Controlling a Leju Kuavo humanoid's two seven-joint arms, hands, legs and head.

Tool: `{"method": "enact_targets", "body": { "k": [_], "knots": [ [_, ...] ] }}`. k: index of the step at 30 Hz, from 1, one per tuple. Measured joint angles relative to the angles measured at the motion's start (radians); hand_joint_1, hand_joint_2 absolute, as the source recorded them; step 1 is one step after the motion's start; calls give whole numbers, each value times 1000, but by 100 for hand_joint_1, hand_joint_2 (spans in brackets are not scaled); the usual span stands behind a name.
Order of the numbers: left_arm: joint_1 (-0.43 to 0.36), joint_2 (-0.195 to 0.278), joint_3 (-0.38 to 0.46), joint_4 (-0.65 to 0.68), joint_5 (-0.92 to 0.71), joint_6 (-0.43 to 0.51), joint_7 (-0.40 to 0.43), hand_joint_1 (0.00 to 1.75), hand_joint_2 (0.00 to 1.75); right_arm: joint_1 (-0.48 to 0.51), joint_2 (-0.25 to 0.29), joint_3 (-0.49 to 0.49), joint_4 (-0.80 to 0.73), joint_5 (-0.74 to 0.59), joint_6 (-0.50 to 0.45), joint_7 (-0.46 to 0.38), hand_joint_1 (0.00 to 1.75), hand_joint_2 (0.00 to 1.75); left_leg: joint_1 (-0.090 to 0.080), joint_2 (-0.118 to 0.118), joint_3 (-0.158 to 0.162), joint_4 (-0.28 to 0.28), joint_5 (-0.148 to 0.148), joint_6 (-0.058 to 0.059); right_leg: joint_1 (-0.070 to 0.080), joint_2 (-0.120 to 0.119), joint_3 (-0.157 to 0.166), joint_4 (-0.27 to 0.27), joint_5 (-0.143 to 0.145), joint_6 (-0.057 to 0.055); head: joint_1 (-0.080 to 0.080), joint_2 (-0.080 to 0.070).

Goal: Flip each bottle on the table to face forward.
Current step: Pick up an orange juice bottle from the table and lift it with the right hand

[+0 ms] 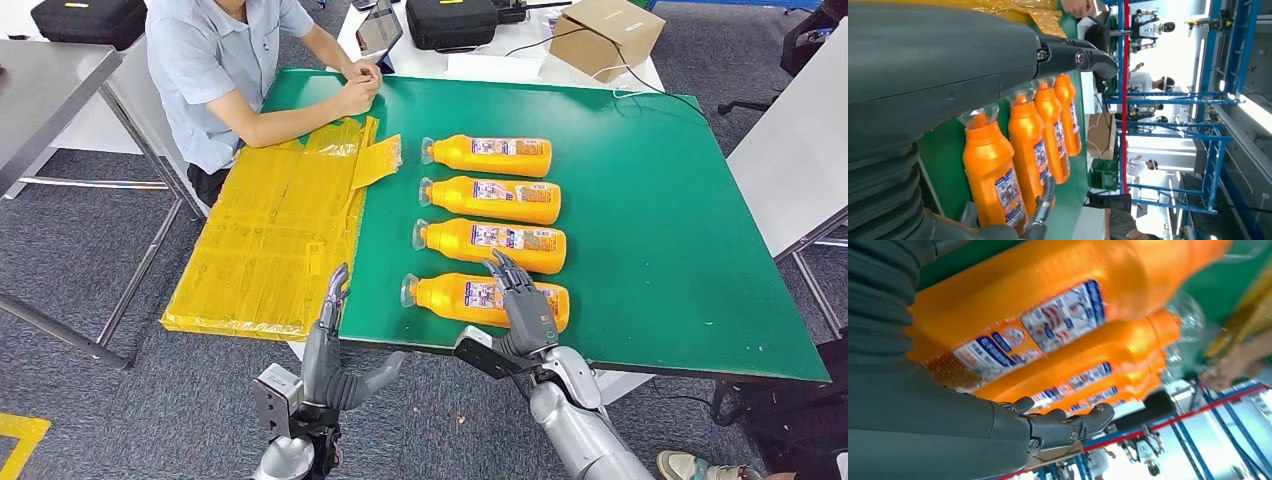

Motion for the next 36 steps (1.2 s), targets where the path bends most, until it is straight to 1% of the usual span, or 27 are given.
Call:
{"method": "enact_targets", "body": {
  "k": [5,10,15,21,29,36],
  "knots": [
    [-3,0,-3,0,-2,3,0,0,175,-26,1,3,45,44,-12,44,0,175,0,0,0,0,0,0,0,0,0,0,0,0,0,0],
    [-2,2,-3,0,-9,16,0,0,175,-33,2,18,69,137,-88,115,0,175,0,0,0,0,0,0,0,0,0,0,0,0,0,0],
    [2,8,-2,-2,-21,32,0,0,175,-25,-3,32,68,217,-88,179,0,175,0,0,0,0,0,0,0,0,0,0,0,0,0,0],
    [22,17,4,-22,-33,47,0,0,175,30,-22,40,-7,298,-80,232,0,175,0,0,0,0,0,0,0,0,0,0,0,0,0,0],
    [42,23,19,-41,-33,45,0,0,175,123,-55,42,-152,393,2,299,0,175,0,0,1,0,0,0,0,0,1,0,0,0,0,0],
    [53,25,35,-56,-32,37,0,0,175,168,-76,42,-214,458,7,344,0,175,0,0,1,0,0,0,0,0,1,0,0,0,0,0]
  ]
}}
